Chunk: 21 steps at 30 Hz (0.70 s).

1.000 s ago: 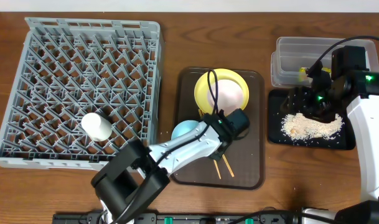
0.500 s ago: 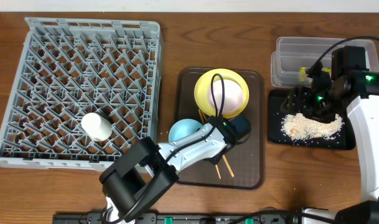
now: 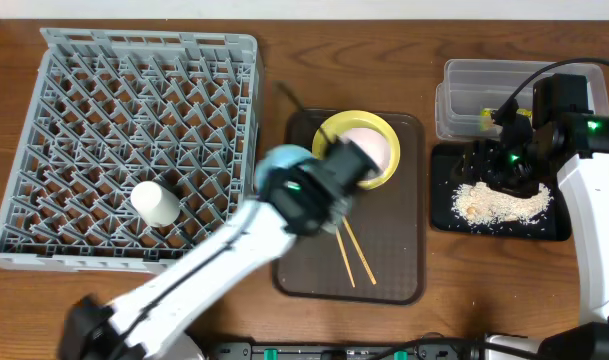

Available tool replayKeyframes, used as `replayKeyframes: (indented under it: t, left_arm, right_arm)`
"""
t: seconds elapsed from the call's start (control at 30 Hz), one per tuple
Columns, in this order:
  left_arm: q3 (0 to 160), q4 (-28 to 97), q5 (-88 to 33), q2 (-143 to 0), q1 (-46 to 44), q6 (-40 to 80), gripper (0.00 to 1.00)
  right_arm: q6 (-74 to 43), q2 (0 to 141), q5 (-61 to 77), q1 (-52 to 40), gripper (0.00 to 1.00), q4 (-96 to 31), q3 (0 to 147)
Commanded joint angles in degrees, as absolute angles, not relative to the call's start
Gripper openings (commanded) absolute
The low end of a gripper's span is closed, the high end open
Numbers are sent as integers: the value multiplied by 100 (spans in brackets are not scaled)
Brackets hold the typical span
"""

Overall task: Sort waste into correct bins and load items into the dishwasher
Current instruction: 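Carry the light-blue bowl with the left gripper and set it in the rack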

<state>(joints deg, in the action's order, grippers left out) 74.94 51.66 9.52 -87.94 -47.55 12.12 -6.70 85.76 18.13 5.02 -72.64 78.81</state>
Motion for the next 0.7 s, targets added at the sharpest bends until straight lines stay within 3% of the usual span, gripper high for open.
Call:
replayKeyframes:
  t: [0.0,0.37,0.67]
  left_arm:
    - [7601,5172,-344,-8025,-3489,353,8]
    - [7601,4770,-3955,-7787,-215,-298,8]
    - [7601,3981,-6165,-8324,1275,-272,8]
  right_arm:
    - [-611,8460,1822,519,70,-7290,7970]
    - [-611,8460,1822,519,69,-7308,7970]
    - [-611,8460,1822,519,69,-7312,7970]
